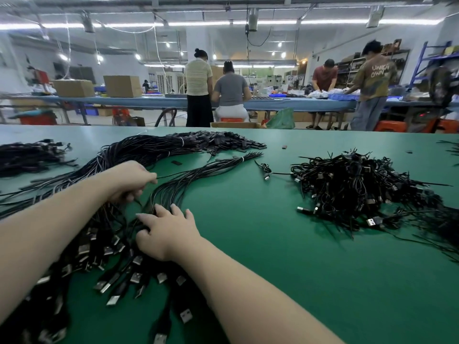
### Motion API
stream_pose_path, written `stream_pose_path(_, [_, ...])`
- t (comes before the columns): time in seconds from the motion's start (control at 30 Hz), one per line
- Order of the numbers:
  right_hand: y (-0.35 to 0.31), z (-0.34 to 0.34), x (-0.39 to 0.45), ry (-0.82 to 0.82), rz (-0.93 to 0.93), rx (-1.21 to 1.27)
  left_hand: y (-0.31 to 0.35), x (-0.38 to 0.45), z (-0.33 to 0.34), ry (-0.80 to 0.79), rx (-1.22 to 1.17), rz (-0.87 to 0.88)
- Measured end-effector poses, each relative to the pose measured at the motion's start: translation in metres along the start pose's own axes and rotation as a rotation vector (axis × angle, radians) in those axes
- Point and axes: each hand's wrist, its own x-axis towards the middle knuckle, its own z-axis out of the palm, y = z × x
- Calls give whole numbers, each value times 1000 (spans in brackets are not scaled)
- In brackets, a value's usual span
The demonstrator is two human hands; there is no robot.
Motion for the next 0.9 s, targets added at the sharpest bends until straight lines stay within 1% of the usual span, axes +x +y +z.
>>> stream_pose_path(0.03, [0,0,0,4,3,1,6,-2,-3,13,-66,55])
stream_pose_path(0.07, [-1,1,-1,11,5,6,12,-5,-8,25,-200,97])
stream_pose_path(0.13, [-2,1,-2,14,8,17,28,-13,-19,82,-609,168])
stream_pose_path(0.2, [-2,0,-3,11,9,28,44,-25,-36,241,-962,248])
stream_pose_path(0.23, [-1,0,-4,7,8,30,51,-30,-44,324,-1071,280])
stream_pose_path(0.3, [-1,0,-4,6,6,37,63,-39,-56,418,-1142,319])
stream_pose_path(0.37, [-1,1,-4,9,7,39,75,-45,-62,438,-1076,338])
stream_pose_path(0.43, [0,-1,-4,-6,8,26,86,-50,-64,406,-945,352])
stream_pose_path(0.47, [1,-3,-5,-1,0,54,90,-53,-63,387,-880,365])
stream_pose_path(0.5, [1,-6,-8,33,-19,148,92,-58,-60,366,-812,376])
stream_pose_path(0.53, [1,-11,-13,117,-38,313,93,-61,-54,328,-732,375])
stream_pose_path(0.57, [0,-17,-19,249,-40,494,92,-64,-44,270,-646,354])
stream_pose_path(0.6, [1,-24,-25,432,-18,614,90,-68,-31,200,-565,321])
stream_pose_path(0.63, [3,-32,-32,629,9,619,88,-71,-16,125,-495,290])
stream_pose_path(0.67, [6,-41,-40,790,13,544,87,-75,-1,48,-425,267])
stream_pose_path(0.7, [11,-52,-48,885,-23,462,87,-78,11,-23,-349,252])
stream_pose_path(0.73, [18,-63,-58,909,-84,385,89,-82,21,-76,-290,242])
stream_pose_path(0.77, [27,-76,-68,882,-136,316,93,-85,28,-113,-263,234])
stream_pose_path(0.83, [50,-100,-92,798,-180,192,104,-91,37,-196,-262,222])
stream_pose_path(0.9, [76,-120,-114,711,-203,138,117,-101,47,-322,-210,228])
